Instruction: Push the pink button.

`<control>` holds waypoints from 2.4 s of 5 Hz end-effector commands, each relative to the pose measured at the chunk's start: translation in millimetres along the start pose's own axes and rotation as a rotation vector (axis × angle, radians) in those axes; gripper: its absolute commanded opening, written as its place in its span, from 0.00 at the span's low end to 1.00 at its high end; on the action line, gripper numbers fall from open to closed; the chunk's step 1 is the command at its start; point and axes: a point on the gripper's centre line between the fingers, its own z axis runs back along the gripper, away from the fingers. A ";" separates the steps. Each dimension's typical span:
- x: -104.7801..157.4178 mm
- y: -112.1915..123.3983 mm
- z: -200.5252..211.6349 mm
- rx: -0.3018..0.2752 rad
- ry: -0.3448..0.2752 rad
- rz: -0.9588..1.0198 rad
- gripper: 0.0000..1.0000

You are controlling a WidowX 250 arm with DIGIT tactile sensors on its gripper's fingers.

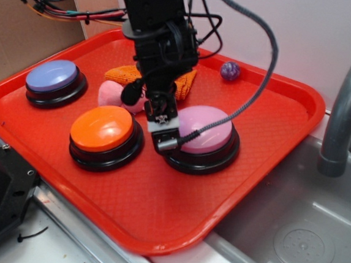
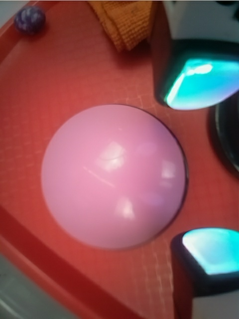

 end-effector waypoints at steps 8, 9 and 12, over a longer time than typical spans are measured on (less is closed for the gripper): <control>14.4 21.7 56.2 -0.010 0.055 -0.016 1.00; 12.2 22.0 63.5 0.007 0.052 -0.020 1.00; 1.6 22.9 90.0 0.055 0.081 0.014 1.00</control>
